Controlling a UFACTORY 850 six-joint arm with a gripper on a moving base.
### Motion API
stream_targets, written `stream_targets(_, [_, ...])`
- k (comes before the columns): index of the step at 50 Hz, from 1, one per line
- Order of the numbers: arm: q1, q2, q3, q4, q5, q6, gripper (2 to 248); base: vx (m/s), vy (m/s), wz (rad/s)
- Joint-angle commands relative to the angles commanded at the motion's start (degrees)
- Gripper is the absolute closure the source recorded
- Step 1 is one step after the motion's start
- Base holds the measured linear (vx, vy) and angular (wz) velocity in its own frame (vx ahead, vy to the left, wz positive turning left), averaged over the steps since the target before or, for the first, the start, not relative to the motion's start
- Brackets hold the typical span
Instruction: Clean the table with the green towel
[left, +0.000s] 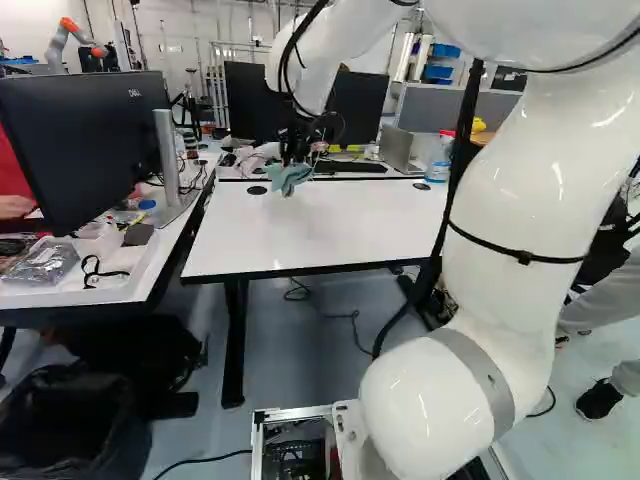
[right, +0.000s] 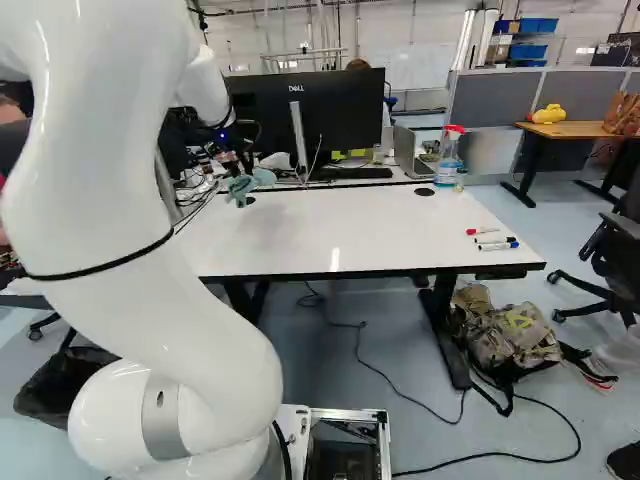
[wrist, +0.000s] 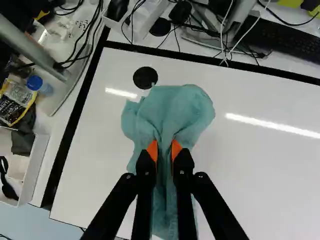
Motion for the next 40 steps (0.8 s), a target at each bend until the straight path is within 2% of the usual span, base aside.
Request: stream_targets(40, [5.56, -8.62, -9.98, 0.0, 0.0, 0.0, 199, 0.0, 0.0, 0.0])
